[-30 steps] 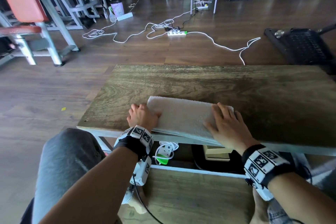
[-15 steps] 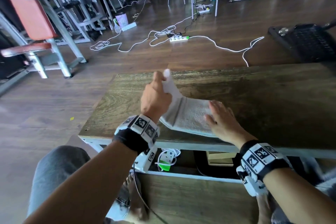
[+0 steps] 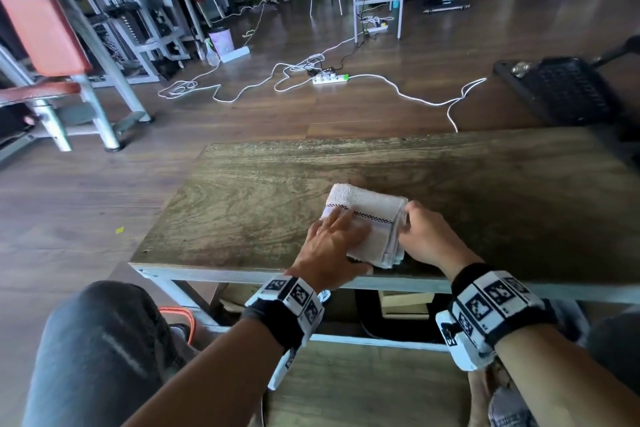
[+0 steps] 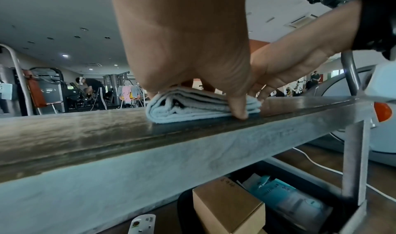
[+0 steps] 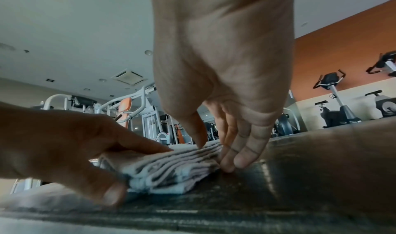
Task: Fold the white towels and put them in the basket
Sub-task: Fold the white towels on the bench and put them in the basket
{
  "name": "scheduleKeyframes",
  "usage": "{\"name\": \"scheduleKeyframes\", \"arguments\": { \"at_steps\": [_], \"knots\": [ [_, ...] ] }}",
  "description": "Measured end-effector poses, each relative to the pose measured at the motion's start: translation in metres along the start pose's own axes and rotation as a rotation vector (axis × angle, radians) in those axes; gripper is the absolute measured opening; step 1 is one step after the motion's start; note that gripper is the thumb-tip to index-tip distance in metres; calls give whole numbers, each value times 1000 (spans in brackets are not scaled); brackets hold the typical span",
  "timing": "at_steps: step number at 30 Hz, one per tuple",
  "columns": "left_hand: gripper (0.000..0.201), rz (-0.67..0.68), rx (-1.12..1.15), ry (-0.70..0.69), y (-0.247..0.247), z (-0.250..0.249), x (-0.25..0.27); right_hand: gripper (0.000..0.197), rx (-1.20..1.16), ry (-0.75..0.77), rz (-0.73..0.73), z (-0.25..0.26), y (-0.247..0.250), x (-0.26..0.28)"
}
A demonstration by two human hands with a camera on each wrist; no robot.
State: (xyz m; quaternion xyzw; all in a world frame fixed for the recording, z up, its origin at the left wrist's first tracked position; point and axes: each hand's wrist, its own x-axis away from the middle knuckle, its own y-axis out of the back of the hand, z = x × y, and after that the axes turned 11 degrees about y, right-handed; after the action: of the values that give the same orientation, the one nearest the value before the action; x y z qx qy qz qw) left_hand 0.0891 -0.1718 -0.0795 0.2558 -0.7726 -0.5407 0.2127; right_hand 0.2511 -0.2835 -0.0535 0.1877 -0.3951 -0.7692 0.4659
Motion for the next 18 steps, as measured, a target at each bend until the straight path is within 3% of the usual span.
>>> {"name": "scheduleKeyframes", "arguments": {
  "at_steps": [4, 6, 8, 12, 15, 18],
  "knots": [
    [32, -153, 229, -44, -2, 2, -11, 41, -63, 24, -8, -3, 3, 0],
    [33, -258, 416, -56, -3, -1, -18, 35, -82, 28, -21, -6, 3, -1],
    [39, -282, 537, -5, -3, -8, -22, 29, -87, 15, -17, -9, 4, -4],
    [27, -223, 342, -75, -16, -17, -18, 27, -118, 0, -25, -12, 1, -8],
    [34, -116, 290, 32, -26, -18, -10, 20, -146, -22, -100, -12, -2, -10],
    [36, -116, 251, 3, -29, -16, -7, 17, -230, -35, -184, -11, -3, -13]
  ]
}}
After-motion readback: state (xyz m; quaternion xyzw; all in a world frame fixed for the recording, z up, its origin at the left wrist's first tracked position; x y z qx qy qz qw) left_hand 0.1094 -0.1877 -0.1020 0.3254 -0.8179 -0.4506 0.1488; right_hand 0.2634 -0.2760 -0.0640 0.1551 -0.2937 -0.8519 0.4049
